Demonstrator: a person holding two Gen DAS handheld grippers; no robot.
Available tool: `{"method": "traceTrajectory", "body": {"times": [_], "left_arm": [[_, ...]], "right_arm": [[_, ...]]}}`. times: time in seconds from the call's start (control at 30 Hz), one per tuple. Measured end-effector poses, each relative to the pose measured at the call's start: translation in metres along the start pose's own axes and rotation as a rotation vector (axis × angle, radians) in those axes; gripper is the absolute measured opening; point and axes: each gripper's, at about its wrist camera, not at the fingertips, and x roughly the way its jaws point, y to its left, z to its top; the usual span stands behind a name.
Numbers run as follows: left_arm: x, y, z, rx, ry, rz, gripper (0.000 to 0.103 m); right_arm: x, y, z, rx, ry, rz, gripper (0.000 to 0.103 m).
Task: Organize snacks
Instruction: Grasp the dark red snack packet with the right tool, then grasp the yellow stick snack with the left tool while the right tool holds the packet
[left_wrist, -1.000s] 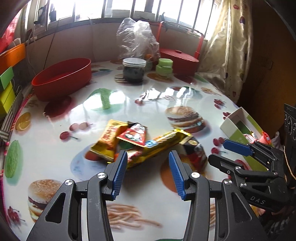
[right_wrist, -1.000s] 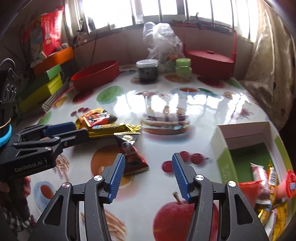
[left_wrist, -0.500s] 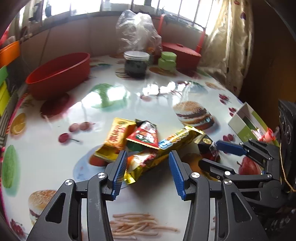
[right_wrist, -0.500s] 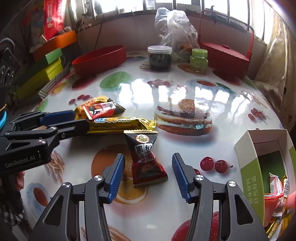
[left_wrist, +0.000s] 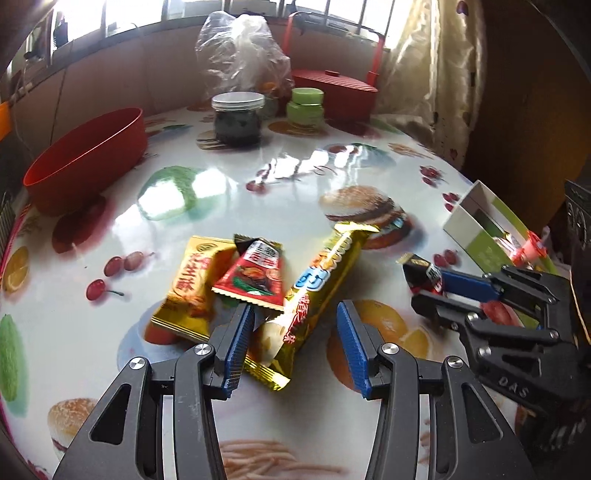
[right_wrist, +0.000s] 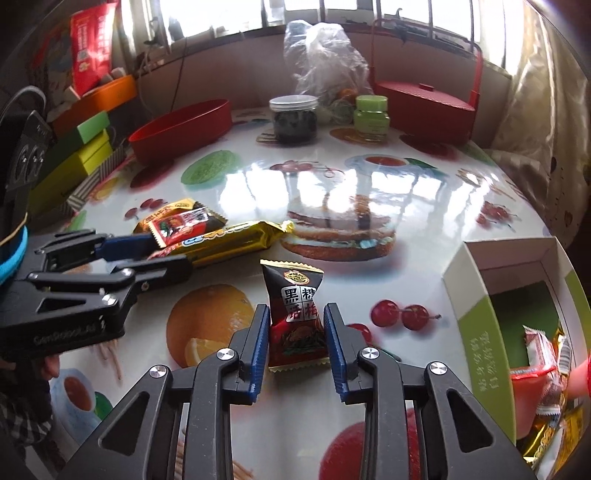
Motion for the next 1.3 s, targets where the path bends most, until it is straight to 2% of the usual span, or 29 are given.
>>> {"method": "traceTrajectory", "body": {"times": [0.1,0.2,0.57,0.63,0.83,1.1,1.17,1.3], "left_arm": [[-0.004,-0.007,-0.005,-0.011,0.005,-0.055,0.048],[-0.004,-0.017,-0.009,0.011,0.014,-0.074,0.048],[0.021,-0.024,0.01,0.031,0.034,-0.032,0.048],[0.024,-0.026,0.012,0.04,0.032,-0.002,0.048],[0.029,-0.028,0.014,0.056,0.036,0.043,0.048],[0.028,-0.028,0.014,0.034,0.026,0.059,0.048],[0.028,-0.03,0.014,0.034,0.024,0.064,0.036],[0.027,-0.03,0.014,0.031,0.027,0.066,0.03]], "right_arm": [[-0.005,-0.005,-0.003,0.017,-0.003,-0.003,0.028],[-0.008,-0.009,-0.007,0.031,-0.002,-0.007,0.028],[-0.013,-0.016,-0.01,0.051,-0.005,-0.016,0.029],[-0.013,-0.016,-0.01,0.052,-0.007,-0.016,0.029],[-0.014,-0.017,-0.011,0.056,-0.01,-0.012,0.029],[-0.016,-0.017,-0.011,0.061,-0.019,-0.006,0.029],[-0.017,-0.018,-0.011,0.061,-0.019,-0.004,0.029],[-0.017,-0.018,-0.011,0.066,-0.022,-0.006,0.028]]}}
